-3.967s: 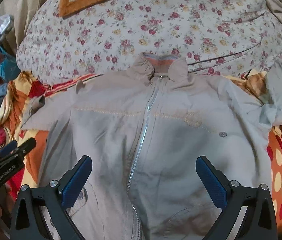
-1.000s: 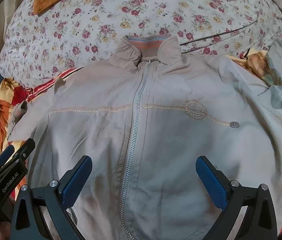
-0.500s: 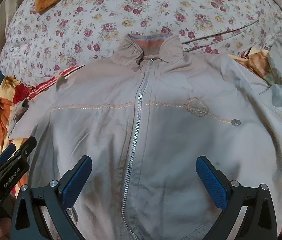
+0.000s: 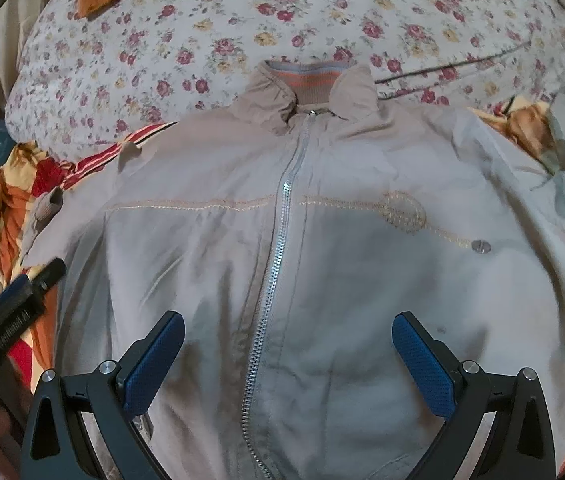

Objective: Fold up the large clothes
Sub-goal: 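Grasp the ribbed sleeve cuff with the left tool and lift it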

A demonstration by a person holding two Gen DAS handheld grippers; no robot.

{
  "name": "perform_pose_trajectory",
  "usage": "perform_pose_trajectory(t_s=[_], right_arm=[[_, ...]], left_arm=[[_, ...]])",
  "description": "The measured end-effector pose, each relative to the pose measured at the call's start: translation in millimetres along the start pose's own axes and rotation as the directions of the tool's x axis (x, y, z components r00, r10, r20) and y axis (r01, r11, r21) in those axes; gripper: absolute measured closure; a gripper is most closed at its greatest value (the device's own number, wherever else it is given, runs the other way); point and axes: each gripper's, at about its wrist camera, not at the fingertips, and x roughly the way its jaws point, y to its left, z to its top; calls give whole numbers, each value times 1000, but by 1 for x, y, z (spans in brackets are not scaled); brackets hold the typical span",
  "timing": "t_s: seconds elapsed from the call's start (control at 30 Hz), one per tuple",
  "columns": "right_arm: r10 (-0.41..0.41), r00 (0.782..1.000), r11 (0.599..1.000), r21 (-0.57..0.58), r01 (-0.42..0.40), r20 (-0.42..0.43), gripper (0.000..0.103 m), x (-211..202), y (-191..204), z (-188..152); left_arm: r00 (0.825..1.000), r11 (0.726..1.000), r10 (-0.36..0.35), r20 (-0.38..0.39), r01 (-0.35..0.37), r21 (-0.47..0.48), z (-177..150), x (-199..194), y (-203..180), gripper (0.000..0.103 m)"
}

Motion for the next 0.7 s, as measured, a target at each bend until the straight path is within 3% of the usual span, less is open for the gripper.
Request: perform_pose_trajectory(t_s=[0.13,0.23,0.37,0.53,0.63,0.67,0.7], right_arm=[[10,1000,1000,-26,-9,6,0,-3,-1,3],[31,999,999,-13,-31,8,0,-3,-3,2],[58,998,998,-13,-58,-9,0,4,-1,1],[77,996,997,-22,-78,-40,0,14,0,2],[80,996,997,-20,-81,-47,0,17,-3,5],[82,996,996,-14,-83,-47,0,17,-5,6],[85,995,996,-10,-86,-47,0,17,-6,6]], left_arm=[[998,997,56,14,-55,-50,25,6,43,17],[988,988,155,25,-154,-27,43,27,75,17],[978,978,209,-12,-209,-8,56,65,114,17],[950,950,312,-18,-311,32,75,111,140,17],[955,958,285,-80,-286,7,87,136,152,18],[957,962,272,-99,-273,1,90,141,153,26],[961,968,248,-121,-250,-3,94,148,155,42]])
